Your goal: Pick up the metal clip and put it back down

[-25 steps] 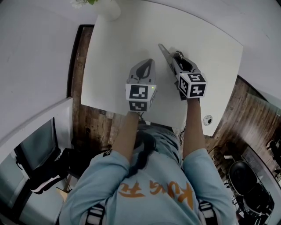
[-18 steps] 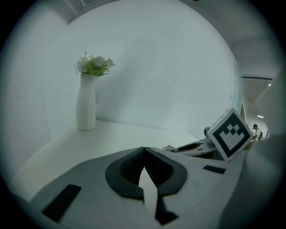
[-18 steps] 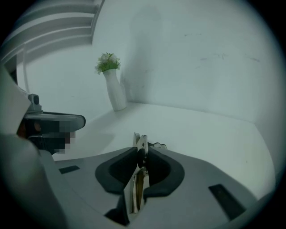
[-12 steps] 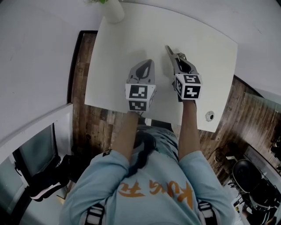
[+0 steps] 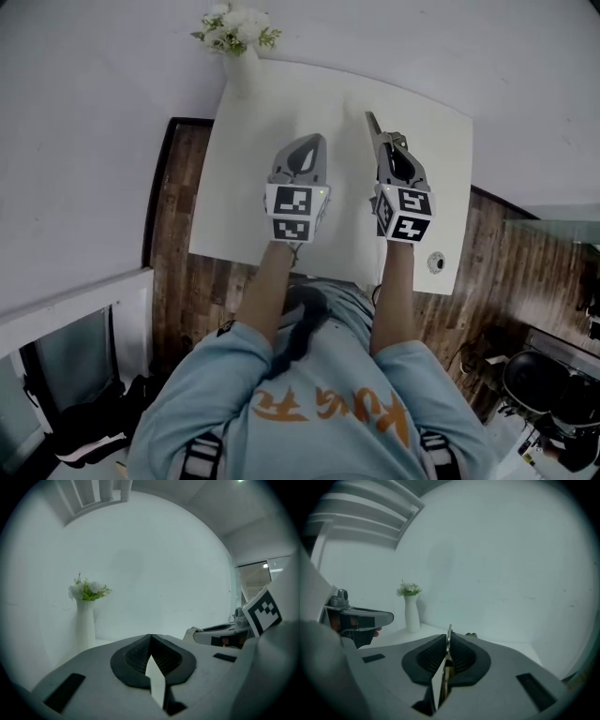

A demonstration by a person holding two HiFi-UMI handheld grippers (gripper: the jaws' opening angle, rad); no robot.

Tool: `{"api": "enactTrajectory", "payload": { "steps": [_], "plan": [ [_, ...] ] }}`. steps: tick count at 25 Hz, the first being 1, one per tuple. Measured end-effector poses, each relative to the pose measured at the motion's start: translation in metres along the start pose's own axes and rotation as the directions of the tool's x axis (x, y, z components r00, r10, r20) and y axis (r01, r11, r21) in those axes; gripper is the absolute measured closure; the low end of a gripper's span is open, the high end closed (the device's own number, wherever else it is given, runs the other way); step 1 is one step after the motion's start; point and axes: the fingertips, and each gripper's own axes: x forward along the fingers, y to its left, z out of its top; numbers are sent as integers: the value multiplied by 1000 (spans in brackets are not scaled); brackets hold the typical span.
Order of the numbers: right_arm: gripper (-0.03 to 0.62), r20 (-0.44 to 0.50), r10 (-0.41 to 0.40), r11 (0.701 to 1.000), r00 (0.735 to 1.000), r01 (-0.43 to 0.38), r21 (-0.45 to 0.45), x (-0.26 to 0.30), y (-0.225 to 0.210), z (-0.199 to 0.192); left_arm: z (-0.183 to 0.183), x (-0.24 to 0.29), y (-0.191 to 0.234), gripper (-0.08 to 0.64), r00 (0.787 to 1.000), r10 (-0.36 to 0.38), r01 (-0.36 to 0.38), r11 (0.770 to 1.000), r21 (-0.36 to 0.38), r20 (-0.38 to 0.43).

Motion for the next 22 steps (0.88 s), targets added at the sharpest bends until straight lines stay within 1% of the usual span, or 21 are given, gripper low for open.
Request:
{"api": "enactTrajectory", "payload": {
  "steps": [5,10,12,16,22],
  "plan": [
    [554,137,-73,996,988,79,-35,-34,-16,57,45,-4,-11,543,995,-34,29,998,55,95],
    [554,224,-140,985,964,159,-72,-61,-40,86,75,-5,-23,543,987,-53,39,995,94,153],
    [554,240,-146,982,960,170,-79,-69,-43,91,82,-6,-30,543,985,-59,43,994,97,165],
    [554,245,-146,982,958,170,-79,-80,-48,93,88,-7,-46,543,982,-75,54,991,121,174],
    [554,245,-174,978,954,196,-68,-94,-72,91,83,-2,-64,543,984,-78,62,993,105,161]
  ]
}}
